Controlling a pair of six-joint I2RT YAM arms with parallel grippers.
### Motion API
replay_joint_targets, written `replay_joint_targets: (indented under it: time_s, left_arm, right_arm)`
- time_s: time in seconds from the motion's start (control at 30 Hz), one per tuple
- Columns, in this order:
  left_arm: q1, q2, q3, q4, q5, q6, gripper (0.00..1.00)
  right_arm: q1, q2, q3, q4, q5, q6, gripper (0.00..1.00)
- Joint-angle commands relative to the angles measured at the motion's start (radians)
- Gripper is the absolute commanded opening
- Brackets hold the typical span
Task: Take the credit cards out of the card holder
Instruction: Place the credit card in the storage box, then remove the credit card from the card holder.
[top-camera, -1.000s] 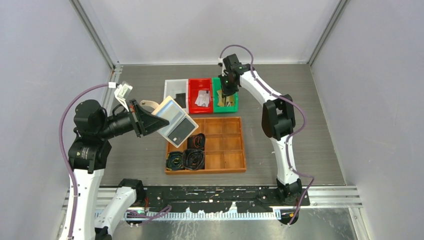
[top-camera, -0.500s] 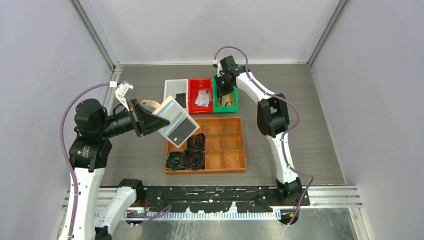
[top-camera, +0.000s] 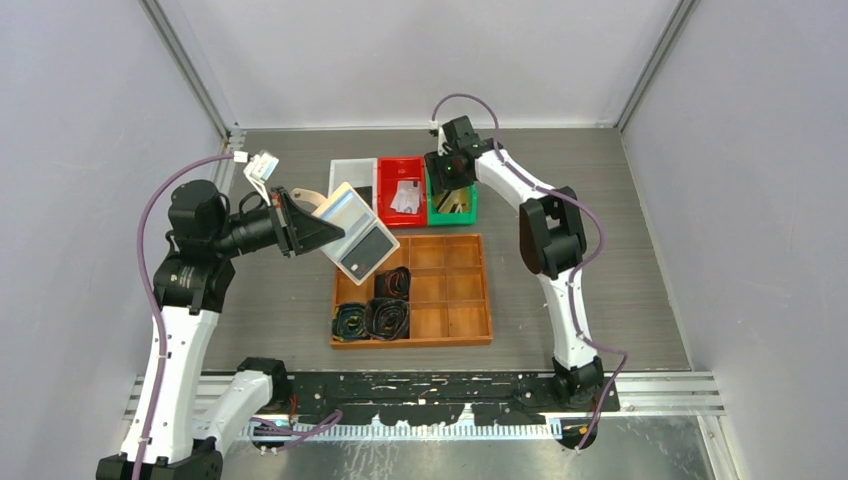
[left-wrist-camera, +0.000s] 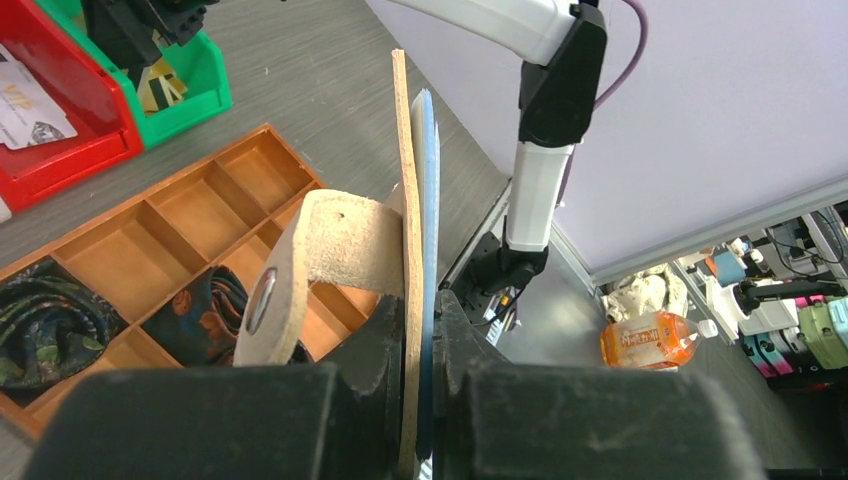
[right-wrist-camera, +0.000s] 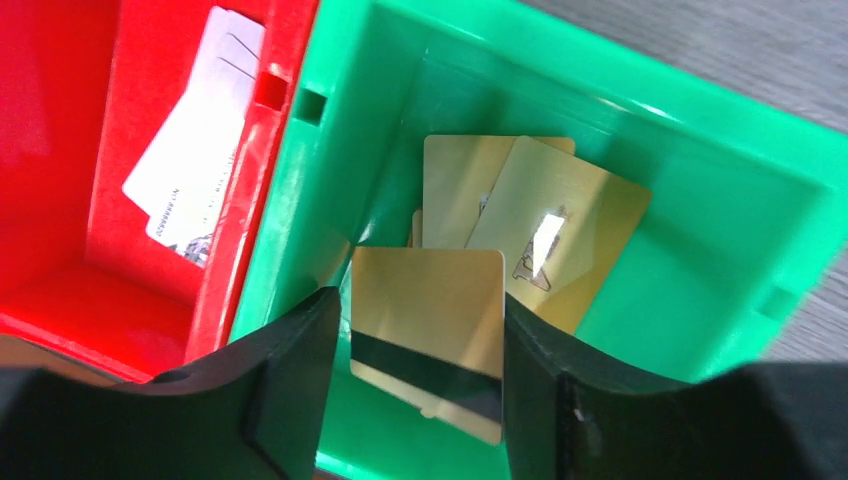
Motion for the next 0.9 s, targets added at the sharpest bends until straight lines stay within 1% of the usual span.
replay_joint_targets:
  time_s: [0.0, 0.07, 0.17, 0.33, 0.4, 0.47, 0.5, 0.57, 0.63, 0.73, 0.87]
  left_arm:
    - [0.001, -0.019, 0.012, 0.061, 0.006, 0.019, 0.0]
    - [0.001, -0.015, 0.014, 0.057, 0.007, 0.026, 0.0]
    - [0.001, -0.002, 0.02, 0.044, 0.009, 0.04, 0.0]
    - [-0.001, 0.014, 0.029, 0.005, 0.015, 0.087, 0.0]
    - [0.001, 0.016, 0.03, -0.001, 0.039, 0.102, 0.0]
    - [0.001, 0.02, 0.031, -0.009, 0.089, 0.117, 0.0]
    - [0.001, 0.022, 0.036, -0.019, 0.103, 0.125, 0.0]
    - [0.001, 0.025, 0.041, -0.034, 0.115, 0.134, 0.0]
    - [0.001, 0.022, 0.041, -0.037, 0.123, 0.134, 0.0]
    - [0.001, 0.005, 0.033, -0.019, 0.129, 0.114, 0.0]
    - [0.0, -0.01, 0.031, -0.01, 0.184, 0.103, 0.0]
  right_arm:
    - [0.004, -0.196, -0.026, 0.108, 0.068, -0.003, 0.65]
    - [0.005, -0.247, -0.047, 0.117, 0.061, 0.01, 0.74]
    - [0.007, -0.34, -0.078, 0.136, 0.01, 0.039, 0.88]
    - [0.025, -0.504, -0.15, 0.154, -0.115, 0.084, 0.9]
    - [0.027, -0.586, -0.209, 0.188, -0.209, 0.137, 0.9]
    - [0.028, -0.685, -0.317, 0.278, -0.348, 0.218, 0.91]
    - [0.029, -0.736, -0.374, 0.356, -0.46, 0.273, 0.92]
    - [0.055, -0.82, -0.486, 0.502, -0.585, 0.387, 0.98]
    - [0.112, -0.89, -0.554, 0.569, -0.632, 0.437, 0.99]
    - [0.209, -0.947, -0.626, 0.624, -0.64, 0.479, 1.0]
    - [0.269, -0.983, -0.743, 0.894, -0.699, 0.652, 0.99]
